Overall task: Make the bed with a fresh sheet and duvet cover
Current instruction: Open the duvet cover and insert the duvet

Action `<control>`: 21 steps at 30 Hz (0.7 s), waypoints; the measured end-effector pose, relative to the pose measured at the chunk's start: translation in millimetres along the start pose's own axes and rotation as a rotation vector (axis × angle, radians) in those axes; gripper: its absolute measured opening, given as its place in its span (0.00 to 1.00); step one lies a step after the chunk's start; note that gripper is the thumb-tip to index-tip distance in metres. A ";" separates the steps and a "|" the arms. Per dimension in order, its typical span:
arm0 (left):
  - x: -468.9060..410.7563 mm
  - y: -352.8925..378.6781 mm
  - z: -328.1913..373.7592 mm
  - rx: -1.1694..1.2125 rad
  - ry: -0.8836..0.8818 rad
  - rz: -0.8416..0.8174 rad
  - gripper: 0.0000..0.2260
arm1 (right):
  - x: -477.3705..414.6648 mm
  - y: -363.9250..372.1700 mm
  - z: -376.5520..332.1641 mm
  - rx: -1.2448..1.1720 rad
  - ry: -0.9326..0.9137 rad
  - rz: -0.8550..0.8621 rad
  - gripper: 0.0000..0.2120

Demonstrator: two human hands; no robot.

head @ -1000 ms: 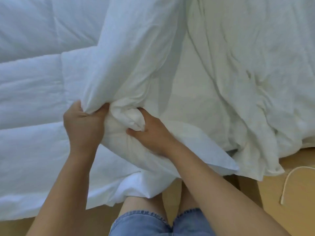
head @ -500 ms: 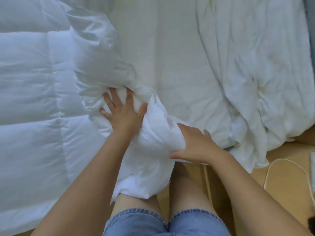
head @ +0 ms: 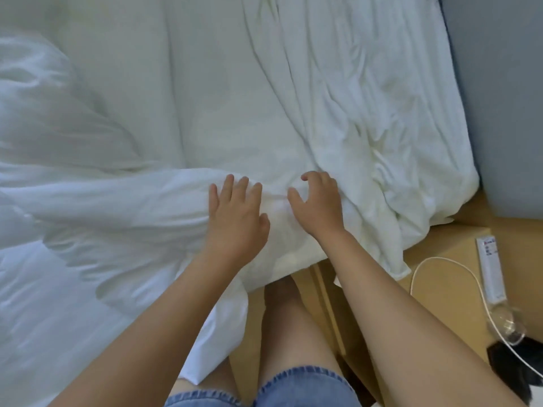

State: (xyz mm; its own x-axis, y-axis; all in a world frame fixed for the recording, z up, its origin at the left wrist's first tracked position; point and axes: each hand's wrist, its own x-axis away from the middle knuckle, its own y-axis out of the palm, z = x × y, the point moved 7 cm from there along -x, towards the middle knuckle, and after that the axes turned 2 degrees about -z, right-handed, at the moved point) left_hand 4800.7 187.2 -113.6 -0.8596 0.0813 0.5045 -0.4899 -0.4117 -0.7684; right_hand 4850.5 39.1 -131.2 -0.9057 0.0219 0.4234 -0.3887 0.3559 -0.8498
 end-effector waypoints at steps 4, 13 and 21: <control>-58.4 15.5 44.8 0.264 -0.087 -0.130 0.22 | -25.7 -24.5 74.4 0.242 0.126 0.067 0.22; -128.0 62.9 137.7 1.364 -0.615 -0.249 0.33 | -51.7 -88.2 147.7 -0.904 0.334 0.054 0.14; -113.3 -6.5 186.3 1.315 -0.471 0.034 0.12 | -63.3 -165.7 182.6 -0.821 0.385 0.277 0.16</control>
State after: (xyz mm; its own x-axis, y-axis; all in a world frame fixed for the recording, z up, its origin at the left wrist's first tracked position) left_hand 4928.3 11.6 -92.4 -0.6106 -0.1465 0.7782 0.2488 -0.9685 0.0129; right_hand 4941.4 -191.9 -74.5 -0.7728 0.4589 0.4385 0.2054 0.8345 -0.5113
